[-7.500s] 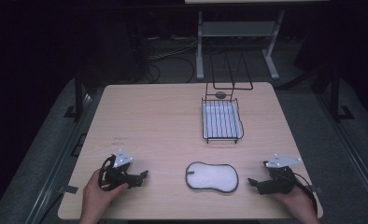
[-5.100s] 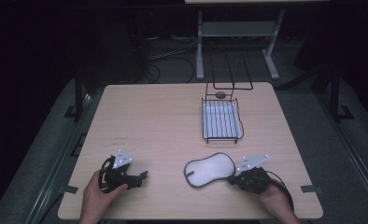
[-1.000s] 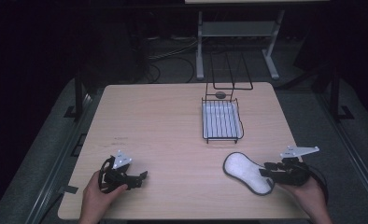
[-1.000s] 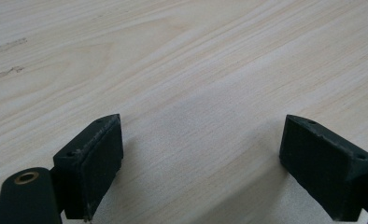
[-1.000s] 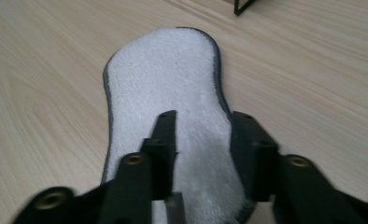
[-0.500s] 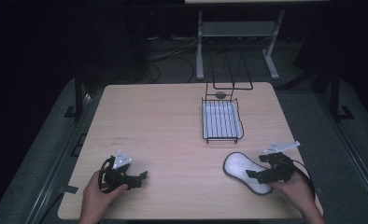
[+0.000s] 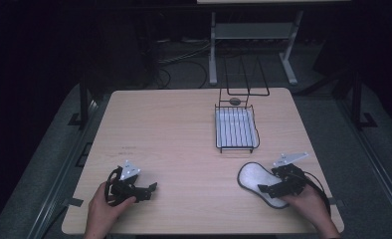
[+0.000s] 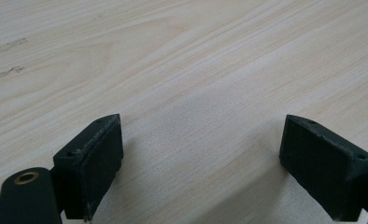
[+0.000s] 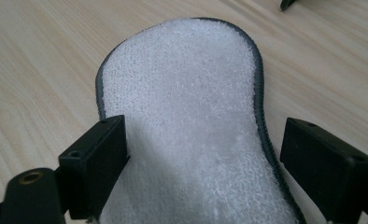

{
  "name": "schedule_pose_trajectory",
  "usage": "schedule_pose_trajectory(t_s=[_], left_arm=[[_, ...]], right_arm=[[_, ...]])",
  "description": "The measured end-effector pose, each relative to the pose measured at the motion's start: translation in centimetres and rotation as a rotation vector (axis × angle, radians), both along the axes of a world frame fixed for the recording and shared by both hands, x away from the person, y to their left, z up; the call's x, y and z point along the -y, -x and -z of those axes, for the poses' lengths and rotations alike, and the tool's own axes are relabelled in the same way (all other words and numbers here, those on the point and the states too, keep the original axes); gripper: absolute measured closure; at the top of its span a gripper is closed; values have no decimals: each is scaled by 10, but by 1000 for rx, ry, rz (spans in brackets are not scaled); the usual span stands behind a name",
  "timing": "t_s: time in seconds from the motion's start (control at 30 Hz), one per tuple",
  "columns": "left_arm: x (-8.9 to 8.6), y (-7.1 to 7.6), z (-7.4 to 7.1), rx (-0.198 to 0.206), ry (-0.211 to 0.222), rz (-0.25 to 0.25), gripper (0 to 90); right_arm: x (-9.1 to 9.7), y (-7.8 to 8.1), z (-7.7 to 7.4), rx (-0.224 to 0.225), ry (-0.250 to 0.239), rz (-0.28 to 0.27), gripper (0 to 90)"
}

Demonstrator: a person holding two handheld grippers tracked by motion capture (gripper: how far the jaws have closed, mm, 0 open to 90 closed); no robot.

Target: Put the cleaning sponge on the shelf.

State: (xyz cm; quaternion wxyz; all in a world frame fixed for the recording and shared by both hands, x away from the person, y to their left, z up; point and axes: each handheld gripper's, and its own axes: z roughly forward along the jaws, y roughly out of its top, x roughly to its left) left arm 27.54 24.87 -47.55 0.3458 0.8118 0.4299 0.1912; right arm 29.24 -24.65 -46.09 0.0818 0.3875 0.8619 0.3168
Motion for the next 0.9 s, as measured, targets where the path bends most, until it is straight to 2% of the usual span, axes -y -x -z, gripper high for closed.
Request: schedule_pose_trajectory(t_s=[0.2,0.27,0.43,0.53,0.57,0.8,0.9], left_arm=[[0,0,0,0,0,0,127],[0,0,0,0,0,0,127],[0,0,0,0,0,0,127],[0,0,0,0,0,0,127],[0,0,0,0,0,0,127],[0,0,0,0,0,0,127],[0,0,0,0,0,0,127]], right_arm=[[-2,1,0,6,14,-13,144],[-3,0,2,-11,8,-30,145],[-4,-1,2,-28,9,-30,146],[-3,-2,3,-38,3,-36,174],[-3,-1,2,-41,-6,-50,212],[-5,2,-1,-24,7,-52,246],[-7,4,-4,0,36,-58,253]])
